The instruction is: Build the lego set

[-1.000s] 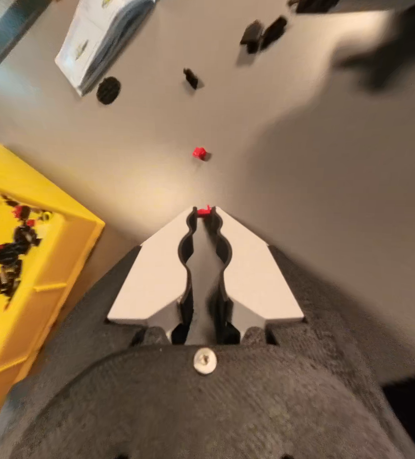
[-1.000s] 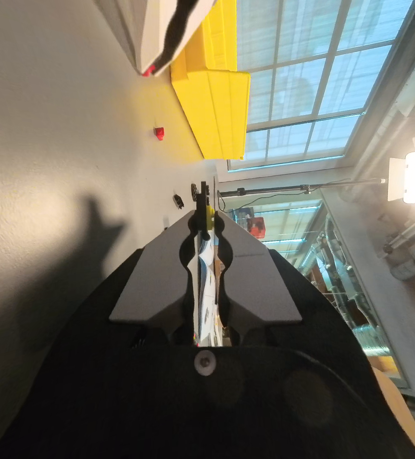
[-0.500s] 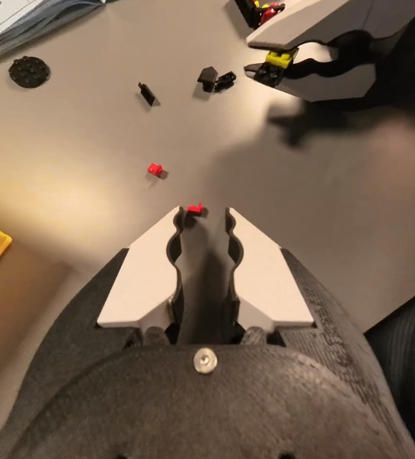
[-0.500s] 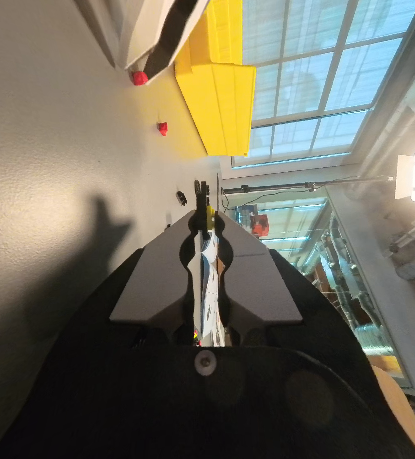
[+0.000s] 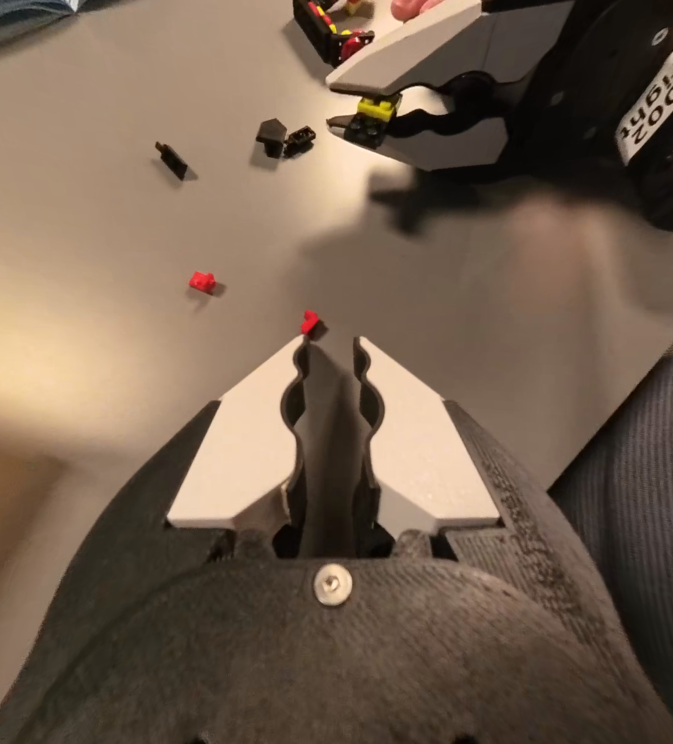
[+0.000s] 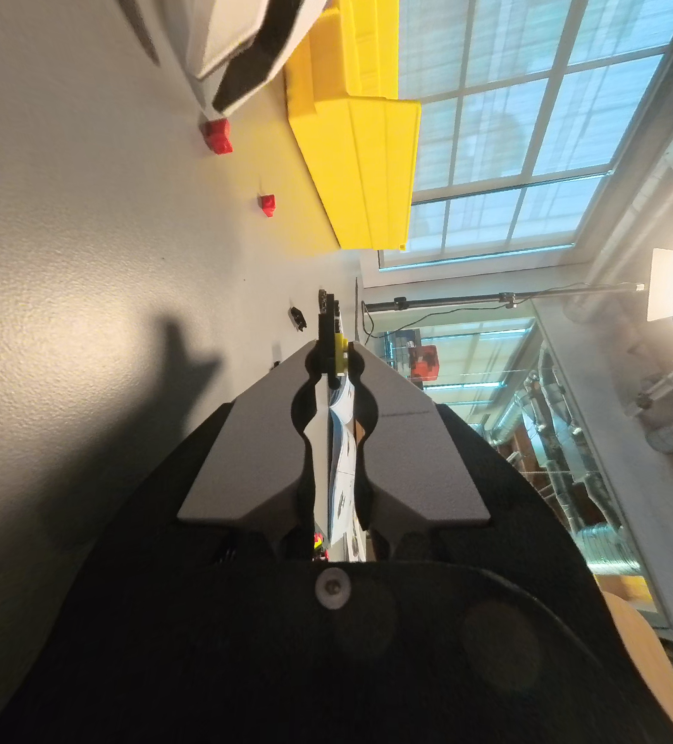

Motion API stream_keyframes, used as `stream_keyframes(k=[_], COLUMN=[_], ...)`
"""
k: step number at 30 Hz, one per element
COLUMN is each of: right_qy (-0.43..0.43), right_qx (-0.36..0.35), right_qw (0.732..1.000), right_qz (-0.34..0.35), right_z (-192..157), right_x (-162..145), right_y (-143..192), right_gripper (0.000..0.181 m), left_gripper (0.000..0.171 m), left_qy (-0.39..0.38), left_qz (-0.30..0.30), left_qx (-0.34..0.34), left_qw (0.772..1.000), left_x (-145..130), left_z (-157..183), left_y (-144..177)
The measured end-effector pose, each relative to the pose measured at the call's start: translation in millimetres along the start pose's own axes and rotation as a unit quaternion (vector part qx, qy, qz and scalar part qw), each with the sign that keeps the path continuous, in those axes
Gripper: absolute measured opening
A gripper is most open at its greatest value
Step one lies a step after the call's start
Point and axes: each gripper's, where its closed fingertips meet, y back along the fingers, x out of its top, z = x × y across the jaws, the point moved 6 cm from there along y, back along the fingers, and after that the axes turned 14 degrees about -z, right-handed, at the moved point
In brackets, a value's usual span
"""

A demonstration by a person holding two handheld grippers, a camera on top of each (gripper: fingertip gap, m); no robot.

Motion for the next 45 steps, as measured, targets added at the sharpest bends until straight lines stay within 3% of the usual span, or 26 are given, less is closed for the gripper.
stream_keyframes(k=[5, 9, 11, 13, 16, 18, 21, 26, 29, 35, 40, 42, 45], right_qy=[0.0, 0.001, 0.001, 0.001, 0.001, 0.001, 0.001, 0.002, 0.004, 0.004, 0.002, 0.001, 0.001], right_qx=[0.002, 0.002, 0.002, 0.002, 0.002, 0.002, 0.002, 0.001, 0.001, 0.002, 0.001, 0.0, 0.0], right_qw=[1.0, 1.0, 1.0, 1.0, 1.0, 1.0, 1.0, 1.0, 1.0, 1.0, 1.0, 1.0, 1.0], right_qz=[0.0, 0.0, 0.0, 0.001, 0.002, 0.002, 0.002, 0.002, 0.002, 0.003, 0.003, 0.003, 0.003], right_z=[0, -1, -1, -1, -1, -1, -1, -1, -1, -1, 0, 0, 0], right_x=[0, 1, 1, 1, 1, 1, 1, 1, 1, 1, 0, 0, 0], right_y=[0, 0, 0, 0, 0, 0, 1, 1, 2, 3, 3, 4, 4], right_gripper=[0.01, 0.01, 0.01, 0.01, 0.01, 0.01, 0.01, 0.01, 0.01, 0.01, 0.01, 0.01, 0.01], left_gripper=[0.019, 0.028, 0.021, 0.004, 0.004, 0.003, 0.003, 0.004, 0.004, 0.009, 0.015, 0.023, 0.048], left_qy=[-0.038, -0.053, -0.069, -0.088, -0.14, -0.193, -0.287, -0.399, -0.411, -0.355, -0.307, -0.267, -0.185], left_qz=[0.0, -0.018, -0.029, -0.039, -0.043, -0.065, -0.131, -0.227, -0.251, -0.248, -0.238, -0.216, -0.166], left_qx=[0.051, 0.047, 0.058, 0.074, 0.12, 0.18, 0.267, 0.333, 0.344, 0.271, 0.239, 0.199, 0.088], left_qw=[0.998, 0.997, 0.996, 0.993, 0.982, 0.962, 0.91, 0.823, 0.806, 0.86, 0.89, 0.918, 0.965], left_x=[1, 5, 7, 10, 17, 19, 17, 11, 11, 12, 8, 6, 6], left_z=[-6, -8, -8, -8, -6, -5, -3, 5, 8, 12, 7, 6, 8], left_y=[-1, -5, -6, -6, -3, -2, -4, -9, -10, -3, 4, 8, 13])
